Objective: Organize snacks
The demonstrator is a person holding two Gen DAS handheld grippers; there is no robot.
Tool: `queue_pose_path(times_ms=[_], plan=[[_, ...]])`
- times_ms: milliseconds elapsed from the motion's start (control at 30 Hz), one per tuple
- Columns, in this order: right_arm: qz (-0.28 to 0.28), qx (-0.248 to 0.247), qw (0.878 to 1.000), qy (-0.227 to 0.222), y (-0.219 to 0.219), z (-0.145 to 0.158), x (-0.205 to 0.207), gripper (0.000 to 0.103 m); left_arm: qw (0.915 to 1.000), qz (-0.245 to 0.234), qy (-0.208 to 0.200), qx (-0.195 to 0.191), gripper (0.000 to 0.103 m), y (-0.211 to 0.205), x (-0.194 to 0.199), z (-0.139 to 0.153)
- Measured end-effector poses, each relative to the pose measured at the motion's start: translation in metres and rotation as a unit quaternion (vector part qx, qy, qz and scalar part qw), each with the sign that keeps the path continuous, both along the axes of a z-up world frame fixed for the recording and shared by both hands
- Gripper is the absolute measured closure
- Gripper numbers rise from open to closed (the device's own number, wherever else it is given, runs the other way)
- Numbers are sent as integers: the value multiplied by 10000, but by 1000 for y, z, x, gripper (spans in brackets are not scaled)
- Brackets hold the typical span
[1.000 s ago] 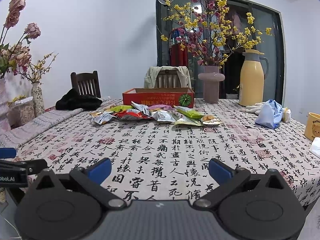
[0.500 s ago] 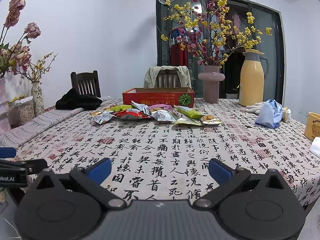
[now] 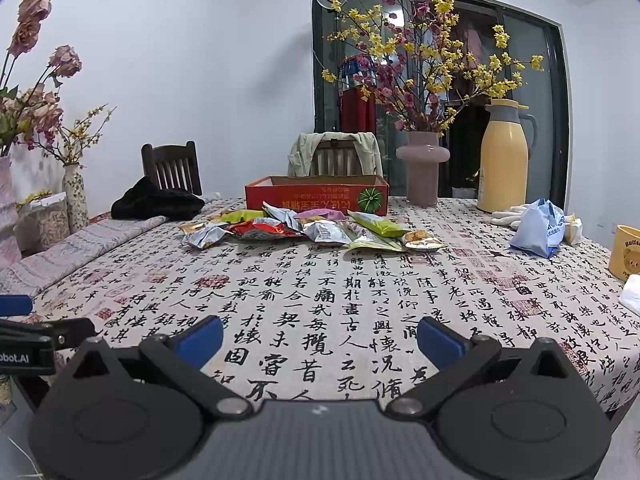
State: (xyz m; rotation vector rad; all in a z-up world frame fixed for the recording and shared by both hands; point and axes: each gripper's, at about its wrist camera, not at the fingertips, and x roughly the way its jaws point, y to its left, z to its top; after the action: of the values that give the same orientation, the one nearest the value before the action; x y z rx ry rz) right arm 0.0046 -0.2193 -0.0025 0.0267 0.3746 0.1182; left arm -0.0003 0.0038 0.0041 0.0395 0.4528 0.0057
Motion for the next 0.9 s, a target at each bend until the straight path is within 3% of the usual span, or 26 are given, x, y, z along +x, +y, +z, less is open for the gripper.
queue_pose_path(times_ms=[600, 900], plan=[[-3, 20, 10000, -31, -3, 0, 3, 0, 10000, 24, 28, 51, 0, 1, 5, -1], [-6, -220, 9996, -176, -3, -1, 31, 0, 9996, 284, -17, -26, 0, 12, 45, 2]])
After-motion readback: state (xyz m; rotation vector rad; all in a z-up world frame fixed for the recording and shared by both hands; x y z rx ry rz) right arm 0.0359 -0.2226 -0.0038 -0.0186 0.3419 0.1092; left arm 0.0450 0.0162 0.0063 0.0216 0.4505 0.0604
